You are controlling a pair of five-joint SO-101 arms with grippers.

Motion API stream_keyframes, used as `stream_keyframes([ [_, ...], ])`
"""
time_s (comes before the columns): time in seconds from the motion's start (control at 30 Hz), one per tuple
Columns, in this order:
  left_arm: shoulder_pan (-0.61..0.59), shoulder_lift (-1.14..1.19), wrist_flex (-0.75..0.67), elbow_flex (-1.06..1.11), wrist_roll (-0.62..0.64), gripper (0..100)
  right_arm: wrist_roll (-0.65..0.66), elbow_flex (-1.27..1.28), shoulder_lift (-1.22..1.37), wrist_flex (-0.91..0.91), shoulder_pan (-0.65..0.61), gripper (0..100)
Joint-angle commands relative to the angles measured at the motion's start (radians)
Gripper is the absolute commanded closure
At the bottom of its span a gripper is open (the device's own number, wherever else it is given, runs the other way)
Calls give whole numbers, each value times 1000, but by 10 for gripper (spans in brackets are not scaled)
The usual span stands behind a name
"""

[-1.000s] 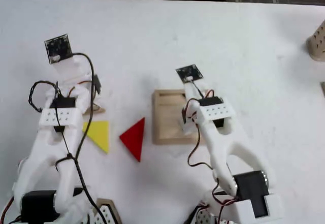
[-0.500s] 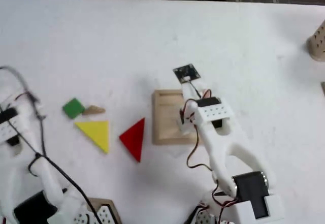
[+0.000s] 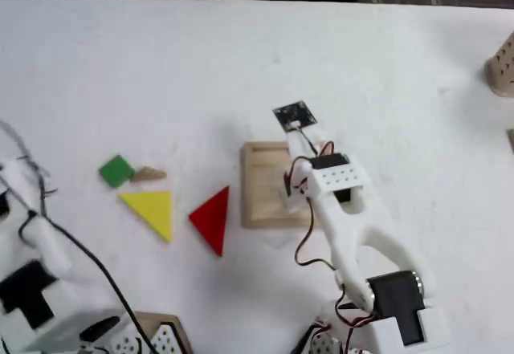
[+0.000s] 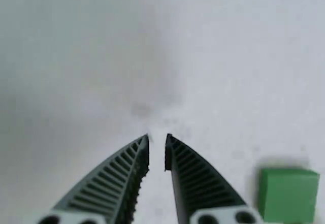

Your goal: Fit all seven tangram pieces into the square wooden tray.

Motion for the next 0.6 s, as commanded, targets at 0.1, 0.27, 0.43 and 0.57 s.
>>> stream_keyframes([
  [0.1,262,4,40,-97,-269,897,12,-12,-50,-16,-1,981],
  [0.27,341,-7,28,-51,-279,719,14,-12,-50,-16,1,981],
  [0.43,354,-5,44,-41,-244,707,21,-12,-42,-16,-1,981],
  [0.57,335,4,66,-40,-109,705,81,-11,-39,-16,-7,981],
])
